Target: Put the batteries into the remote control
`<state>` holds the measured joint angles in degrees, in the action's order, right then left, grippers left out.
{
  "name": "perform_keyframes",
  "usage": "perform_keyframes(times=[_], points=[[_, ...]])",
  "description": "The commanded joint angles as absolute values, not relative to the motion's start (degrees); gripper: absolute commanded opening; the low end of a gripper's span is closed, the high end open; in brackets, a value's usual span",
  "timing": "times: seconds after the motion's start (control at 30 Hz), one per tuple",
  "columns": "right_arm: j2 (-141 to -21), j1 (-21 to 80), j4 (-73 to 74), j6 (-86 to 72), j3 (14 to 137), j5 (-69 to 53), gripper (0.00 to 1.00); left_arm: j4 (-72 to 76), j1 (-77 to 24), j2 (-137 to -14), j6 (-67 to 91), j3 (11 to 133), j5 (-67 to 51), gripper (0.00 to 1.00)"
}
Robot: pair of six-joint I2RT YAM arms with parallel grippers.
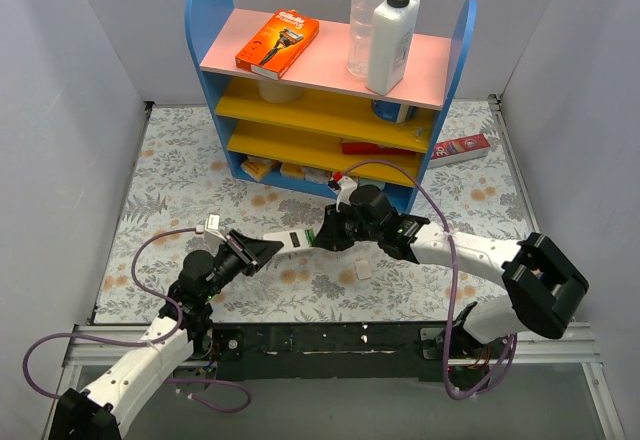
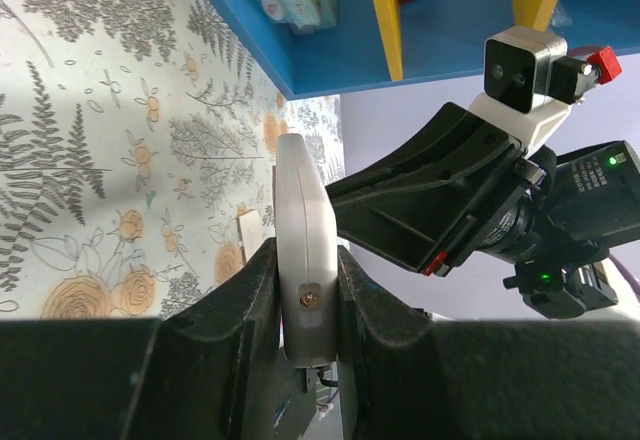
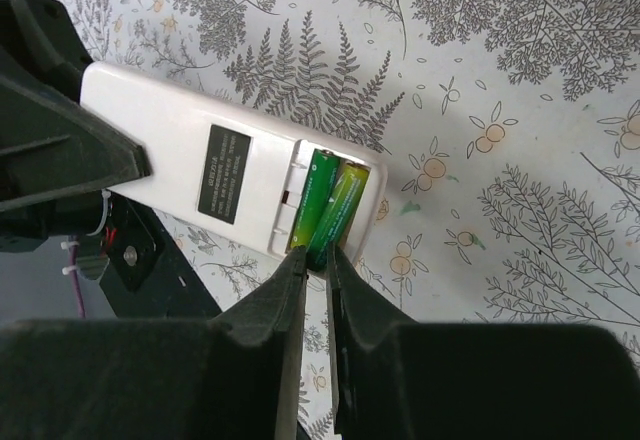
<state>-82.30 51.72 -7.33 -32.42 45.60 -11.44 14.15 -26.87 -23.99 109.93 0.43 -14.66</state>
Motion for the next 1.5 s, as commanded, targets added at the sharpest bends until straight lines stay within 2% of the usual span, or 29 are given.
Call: perform_keyframes(times=[0.0,0.3,0.53,0.6,0.73,0.83,1.17,1.47], points=[[-78.4,52.6,-16.3,-29.5,43.3,-9.7,0.21,30.1,-28.9,-25.5,114.3,-5.4,-24.6,0.00],[-72.3,51.0,-17.1,-28.6,40.1,-7.3,0.33,30.1,-29.0,-25.2,114.3,-7.6,-21.6,0.00],[-66.1,50.2,-17.3,-28.7,37.0,-4.6,0.48,27.4,-29.0,-24.0,114.6,-8.4,-19.4,0.00],[-64.4,49.7,-17.0,-28.7,36.0,-4.7,0.49,27.2,-29.0,-23.5,114.8,-8.6,-19.1,0.00],[-61.8,48.3,-17.5,-30.0,33.6,-7.4,0.62,26.9,-29.0,-22.8,115.0,-8.6,-19.2,0.00],[-59.7,47.6,-20.8,-32.0,30.6,-10.4,0.67,27.5,-28.9,-22.3,115.6,-8.8,-19.5,0.00],[-57.8,45.4,-32.8,-37.5,25.2,-20.1,0.67,29.9,-29.0,-22.4,117.6,-8.6,-20.8,0.00],[-58.4,44.0,-39.3,-41.0,23.0,-23.1,0.66,30.8,-29.0,-22.2,118.3,-8.4,-21.5,0.00]])
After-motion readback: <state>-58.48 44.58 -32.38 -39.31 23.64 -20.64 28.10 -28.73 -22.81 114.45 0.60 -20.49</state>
